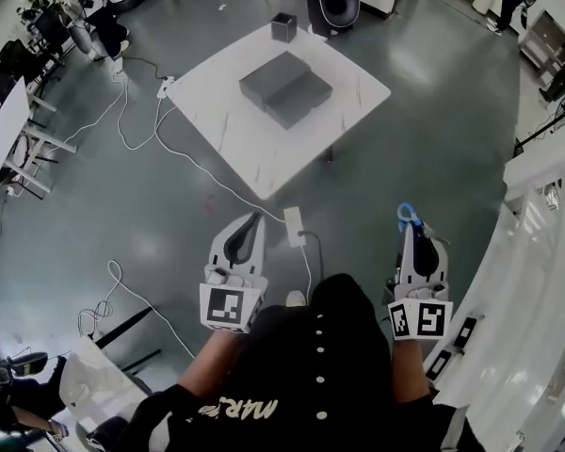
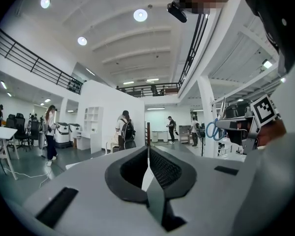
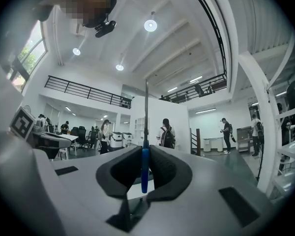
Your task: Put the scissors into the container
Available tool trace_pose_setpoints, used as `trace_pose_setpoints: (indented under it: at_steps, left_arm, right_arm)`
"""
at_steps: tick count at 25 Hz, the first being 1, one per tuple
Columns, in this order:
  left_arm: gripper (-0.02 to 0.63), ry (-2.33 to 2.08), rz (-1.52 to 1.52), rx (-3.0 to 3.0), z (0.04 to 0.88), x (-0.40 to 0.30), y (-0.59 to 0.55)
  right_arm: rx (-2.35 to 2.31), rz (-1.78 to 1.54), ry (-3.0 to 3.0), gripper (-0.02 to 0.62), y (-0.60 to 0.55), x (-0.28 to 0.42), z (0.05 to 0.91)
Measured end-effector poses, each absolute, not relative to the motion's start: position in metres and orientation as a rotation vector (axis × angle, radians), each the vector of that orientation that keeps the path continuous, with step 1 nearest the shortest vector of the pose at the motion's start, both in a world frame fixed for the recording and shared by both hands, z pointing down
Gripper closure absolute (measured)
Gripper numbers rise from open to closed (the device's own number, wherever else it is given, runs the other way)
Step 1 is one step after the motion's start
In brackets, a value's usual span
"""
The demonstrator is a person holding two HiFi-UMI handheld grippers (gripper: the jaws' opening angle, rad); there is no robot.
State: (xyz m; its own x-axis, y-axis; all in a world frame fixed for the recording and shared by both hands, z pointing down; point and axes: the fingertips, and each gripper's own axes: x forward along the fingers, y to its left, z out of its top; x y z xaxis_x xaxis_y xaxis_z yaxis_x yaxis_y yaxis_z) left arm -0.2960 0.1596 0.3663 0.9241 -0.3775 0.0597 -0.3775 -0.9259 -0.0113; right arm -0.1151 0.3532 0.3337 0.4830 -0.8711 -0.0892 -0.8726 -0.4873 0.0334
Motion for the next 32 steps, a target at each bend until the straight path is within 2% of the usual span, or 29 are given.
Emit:
trace_pose_setpoints:
  at_steps: [12,32]
  left_arm:
    - [0.571,-0.553,0.042,3.099,0.361,-0.25,0.139]
    - [0.571,-0.629,0.105,3.074,0.366,-0.091,0.083]
  right_arm:
    - [-2.719,0.159,1.521,0.54,0.338,-0.074,0.334]
    - [-2.654,0.129,1.585,0.54,0.276,0.096,0.331]
